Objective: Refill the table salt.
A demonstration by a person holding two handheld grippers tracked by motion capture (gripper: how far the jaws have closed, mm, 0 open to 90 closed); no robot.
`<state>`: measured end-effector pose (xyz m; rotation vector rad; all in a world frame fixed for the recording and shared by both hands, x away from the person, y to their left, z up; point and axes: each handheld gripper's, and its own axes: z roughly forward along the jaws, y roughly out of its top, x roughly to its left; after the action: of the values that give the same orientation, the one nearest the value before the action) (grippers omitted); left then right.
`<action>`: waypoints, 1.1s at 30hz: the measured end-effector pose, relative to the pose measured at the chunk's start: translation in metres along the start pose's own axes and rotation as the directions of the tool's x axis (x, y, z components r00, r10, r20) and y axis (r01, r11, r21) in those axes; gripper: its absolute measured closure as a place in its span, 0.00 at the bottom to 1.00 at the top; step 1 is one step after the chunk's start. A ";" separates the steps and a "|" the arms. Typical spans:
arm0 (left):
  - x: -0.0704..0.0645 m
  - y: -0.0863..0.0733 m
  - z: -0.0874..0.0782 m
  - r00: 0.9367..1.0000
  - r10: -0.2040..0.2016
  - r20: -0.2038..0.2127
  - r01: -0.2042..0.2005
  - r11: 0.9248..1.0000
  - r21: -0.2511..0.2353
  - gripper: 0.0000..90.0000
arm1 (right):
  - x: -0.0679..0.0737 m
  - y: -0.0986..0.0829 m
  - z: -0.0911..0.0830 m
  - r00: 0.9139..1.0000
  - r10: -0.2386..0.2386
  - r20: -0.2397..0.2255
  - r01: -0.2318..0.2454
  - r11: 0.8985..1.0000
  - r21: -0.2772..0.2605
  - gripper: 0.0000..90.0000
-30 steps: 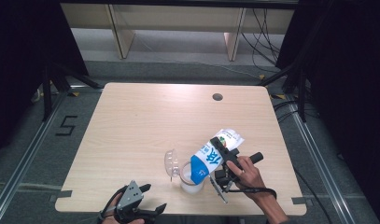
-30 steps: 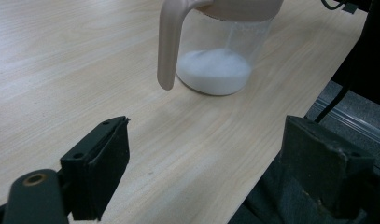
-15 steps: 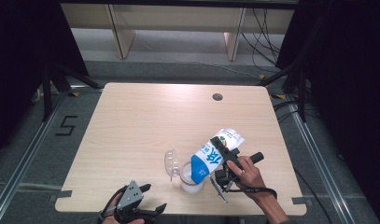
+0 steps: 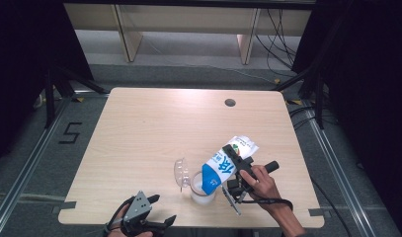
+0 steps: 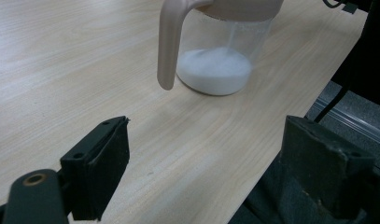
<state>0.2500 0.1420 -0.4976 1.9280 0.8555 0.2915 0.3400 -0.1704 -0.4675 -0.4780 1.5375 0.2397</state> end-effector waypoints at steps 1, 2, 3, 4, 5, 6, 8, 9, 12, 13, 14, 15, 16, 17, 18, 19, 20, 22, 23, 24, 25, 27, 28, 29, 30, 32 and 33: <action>0.000 0.000 0.000 1.000 0.000 0.000 0.000 1.000 0.000 0.17 | 0.000 0.000 0.000 1.000 -0.002 0.000 0.002 1.000 0.000 0.68; 0.000 0.000 0.000 1.000 0.005 -0.001 -0.005 1.000 0.000 0.17 | 0.000 0.000 0.000 1.000 -0.004 0.001 0.004 1.000 0.000 0.69; 0.000 0.000 0.000 1.000 0.003 -0.001 -0.003 1.000 0.000 0.17 | 0.000 0.000 0.000 1.000 -0.003 0.001 0.003 1.000 0.001 0.69; 0.000 0.000 0.000 1.000 0.003 0.000 -0.003 1.000 0.000 0.17 | 0.000 0.000 0.000 1.000 -0.002 0.001 0.002 1.000 0.002 0.69; 0.000 0.000 0.000 1.000 0.000 0.000 0.000 1.000 0.000 0.17 | 0.000 0.000 0.000 1.000 -0.002 0.002 0.002 1.000 0.002 0.69; 0.000 0.000 0.000 1.000 -0.001 0.000 0.001 1.000 0.000 0.17 | -0.001 0.000 0.000 1.000 -0.002 0.001 0.002 1.000 0.002 0.69; 0.001 0.001 0.000 1.000 0.023 0.001 -0.023 1.000 0.001 0.17 | -0.001 0.000 0.000 1.000 -0.003 0.001 0.003 1.000 0.002 0.69; 0.001 0.000 0.000 1.000 0.021 -0.001 -0.021 1.000 0.001 0.17 | -0.001 0.000 0.000 1.000 -0.004 0.001 0.004 1.000 0.003 0.69; 0.002 0.001 0.000 1.000 0.027 0.001 -0.027 1.000 0.001 0.17 | 0.002 -0.001 -0.001 1.000 0.027 -0.007 -0.027 1.000 0.013 0.69; 0.002 0.001 0.000 1.000 0.027 0.001 -0.027 1.000 0.001 0.17 | 0.000 0.000 0.000 1.000 -0.002 -0.001 0.002 1.000 0.005 0.69; 0.001 0.001 0.000 1.000 0.025 -0.001 -0.025 1.000 0.001 0.17 | -0.001 0.000 0.000 1.000 -0.007 0.001 0.007 1.000 0.002 0.69; 0.001 0.000 0.000 1.000 0.016 0.001 -0.016 1.000 0.000 0.17 | 0.000 0.000 0.000 1.000 -0.004 0.001 0.004 1.000 -0.004 0.69; 0.000 0.000 0.000 1.000 0.000 -0.001 0.000 1.000 -0.001 0.17 | -0.001 0.000 0.000 1.000 -0.016 0.004 0.016 1.000 -0.003 0.69; 0.000 0.000 0.000 1.000 0.004 -0.001 -0.004 1.000 0.000 0.17 | 0.001 0.000 0.000 1.000 0.012 -0.001 -0.012 1.000 -0.002 0.69; 0.001 0.001 0.000 1.000 0.024 -0.001 -0.024 1.000 0.000 0.17 | 0.002 0.000 0.000 1.000 0.014 0.001 -0.014 1.000 -0.001 0.69; 0.001 0.000 0.000 1.000 0.022 -0.002 -0.022 1.000 0.000 0.17 | 0.002 0.000 0.000 1.000 0.012 0.002 -0.012 1.000 0.001 0.69; 0.001 0.000 0.000 1.000 0.022 -0.001 -0.022 1.000 0.000 0.17 | 0.002 0.000 0.000 1.000 0.011 0.001 -0.011 1.000 0.002 0.69; 0.000 0.000 0.000 1.000 0.002 -0.001 -0.002 1.000 -0.001 0.17 | 0.002 0.000 0.000 1.000 0.013 0.001 -0.013 1.000 0.001 0.69; 0.000 0.000 0.000 1.000 0.000 -0.001 0.000 1.000 0.000 0.17 | 0.002 0.000 0.000 1.000 0.013 0.001 -0.013 1.000 0.000 0.69; 0.000 0.000 0.000 1.000 0.004 -0.001 -0.004 1.000 0.000 0.17 | -0.001 0.000 0.001 1.000 -0.017 0.004 0.017 1.000 -0.008 0.69; 0.000 0.000 0.000 1.000 0.000 -0.001 0.000 1.000 -0.001 0.17 | 0.000 0.000 0.000 1.000 -0.011 0.003 0.011 1.000 -0.003 0.69; 0.002 0.001 0.000 1.000 0.029 0.001 -0.029 1.000 0.001 0.17 | 0.000 0.000 0.000 1.000 -0.007 0.001 0.007 1.000 -0.002 0.69; 0.001 0.001 0.000 1.000 0.024 -0.001 -0.024 1.000 0.001 0.17 | -0.001 0.000 0.000 1.000 -0.009 0.003 0.009 1.000 -0.004 0.70; 0.000 0.000 0.000 1.000 0.001 0.000 -0.001 1.000 0.000 0.17 | -0.001 0.000 0.000 1.000 -0.010 0.003 0.010 1.000 -0.002 0.70; 0.000 0.000 0.000 1.000 0.001 0.000 -0.001 1.000 0.000 0.17 | -0.001 0.000 0.000 1.000 -0.010 0.003 0.010 1.000 -0.002 0.70; 0.000 0.000 0.000 1.000 0.000 -0.001 0.000 1.000 0.000 0.17 | -0.001 0.000 0.000 1.000 -0.010 0.005 0.011 1.000 -0.003 0.70; 0.000 0.000 0.000 1.000 0.000 -0.001 0.000 1.000 0.000 0.17 | -0.001 0.000 0.000 1.000 -0.010 0.004 0.010 1.000 -0.002 0.70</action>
<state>0.2500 0.1420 -0.4976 1.9286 0.8557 0.2921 0.3401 -0.1705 -0.4662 -0.4866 1.5303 0.2344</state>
